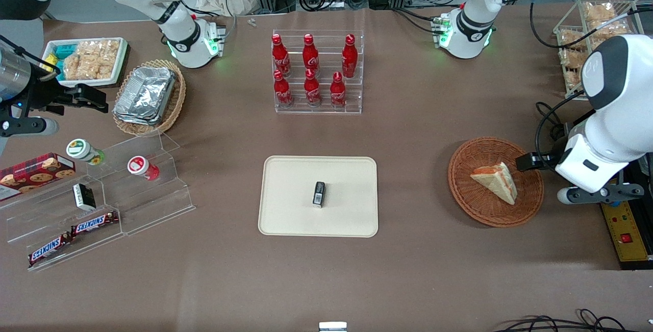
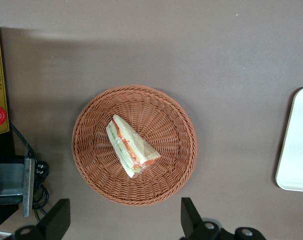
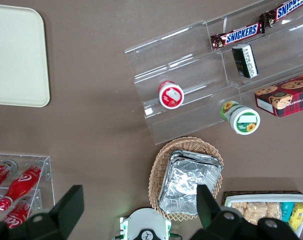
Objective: Place sandwich from basket to tray
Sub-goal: 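Lower the left gripper over the wrapped sandwich in the wicker basket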
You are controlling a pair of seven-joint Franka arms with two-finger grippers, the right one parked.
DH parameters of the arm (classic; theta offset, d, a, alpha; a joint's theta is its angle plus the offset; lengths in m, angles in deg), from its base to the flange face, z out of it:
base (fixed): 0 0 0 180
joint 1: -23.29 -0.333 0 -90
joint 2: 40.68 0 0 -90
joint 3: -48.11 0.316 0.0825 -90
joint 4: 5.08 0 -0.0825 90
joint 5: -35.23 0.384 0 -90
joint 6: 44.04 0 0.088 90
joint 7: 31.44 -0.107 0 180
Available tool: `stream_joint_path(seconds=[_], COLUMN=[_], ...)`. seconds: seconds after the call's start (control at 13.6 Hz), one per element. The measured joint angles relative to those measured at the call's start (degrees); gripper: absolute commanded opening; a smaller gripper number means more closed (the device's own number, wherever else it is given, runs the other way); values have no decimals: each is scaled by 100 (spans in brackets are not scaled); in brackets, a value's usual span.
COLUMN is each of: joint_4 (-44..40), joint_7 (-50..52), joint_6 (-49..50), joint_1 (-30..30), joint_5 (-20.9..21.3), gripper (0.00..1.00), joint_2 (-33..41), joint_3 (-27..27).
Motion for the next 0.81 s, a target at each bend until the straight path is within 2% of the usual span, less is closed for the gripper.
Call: stream_joint_path(seconds=[0.37,0.59,0.81], joint_4=[7,307,1237], joint_7=[299,1669,2572], joint_6=[33,-76,-1042], joint_1=[-13,-146,-277], joint_5=[-6,-15,-14], gripper=[99,99,99], joint_2=[-2,-15,24], joint_3=[4,11,32])
